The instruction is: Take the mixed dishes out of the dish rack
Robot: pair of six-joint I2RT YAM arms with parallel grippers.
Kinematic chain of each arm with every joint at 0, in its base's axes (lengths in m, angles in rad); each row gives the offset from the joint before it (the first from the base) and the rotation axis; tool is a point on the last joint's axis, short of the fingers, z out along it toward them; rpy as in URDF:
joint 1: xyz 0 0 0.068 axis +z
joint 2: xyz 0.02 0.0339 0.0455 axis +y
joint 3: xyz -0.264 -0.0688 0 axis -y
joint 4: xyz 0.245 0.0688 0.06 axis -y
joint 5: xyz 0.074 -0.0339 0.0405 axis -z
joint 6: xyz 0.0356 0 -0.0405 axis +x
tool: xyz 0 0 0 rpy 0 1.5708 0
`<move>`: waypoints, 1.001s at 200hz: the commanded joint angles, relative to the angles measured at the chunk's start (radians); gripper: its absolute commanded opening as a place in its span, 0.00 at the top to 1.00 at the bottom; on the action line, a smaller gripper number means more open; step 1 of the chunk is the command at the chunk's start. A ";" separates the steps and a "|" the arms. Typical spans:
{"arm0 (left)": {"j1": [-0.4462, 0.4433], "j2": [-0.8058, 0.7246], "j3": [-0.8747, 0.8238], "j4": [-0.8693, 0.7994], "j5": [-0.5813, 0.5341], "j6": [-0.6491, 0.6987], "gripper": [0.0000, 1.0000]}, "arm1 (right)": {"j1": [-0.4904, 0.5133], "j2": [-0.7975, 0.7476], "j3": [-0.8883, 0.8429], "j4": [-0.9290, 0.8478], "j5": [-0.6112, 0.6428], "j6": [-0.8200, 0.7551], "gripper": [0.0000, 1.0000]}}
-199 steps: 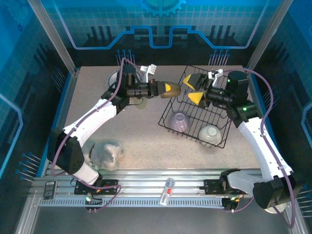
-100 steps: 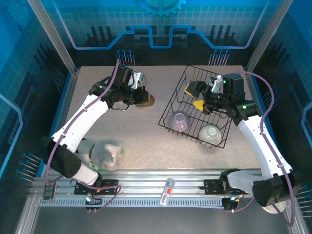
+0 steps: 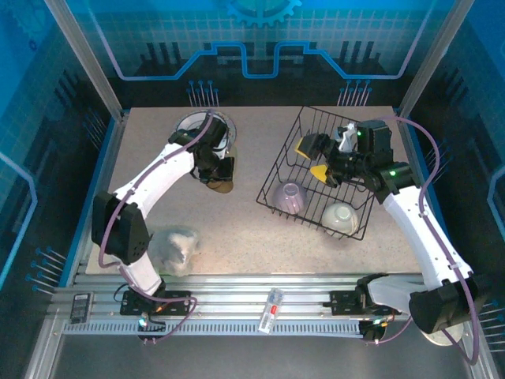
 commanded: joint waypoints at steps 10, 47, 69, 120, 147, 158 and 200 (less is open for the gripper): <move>0.017 0.042 -0.018 -0.008 -0.044 0.034 1.00 | 0.012 -0.035 -0.013 -0.019 0.019 -0.002 0.00; 0.023 0.093 -0.011 -0.009 -0.072 0.051 1.00 | 0.012 -0.032 -0.017 -0.015 0.019 -0.001 0.00; 0.023 0.115 -0.010 0.001 -0.087 0.051 1.00 | 0.012 -0.024 -0.017 -0.015 0.018 -0.002 0.00; 0.024 0.160 0.006 -0.002 -0.122 0.049 1.00 | 0.009 -0.001 -0.005 -0.002 0.009 -0.004 0.00; 0.027 0.171 0.007 0.000 -0.127 0.048 1.00 | 0.006 0.006 -0.007 0.005 0.004 -0.001 0.00; 0.027 0.175 0.010 0.000 -0.124 0.045 1.00 | 0.005 0.008 -0.010 0.014 0.003 0.002 0.00; 0.029 0.186 0.015 0.001 -0.116 0.044 0.93 | 0.001 0.014 -0.013 0.025 -0.007 0.006 0.00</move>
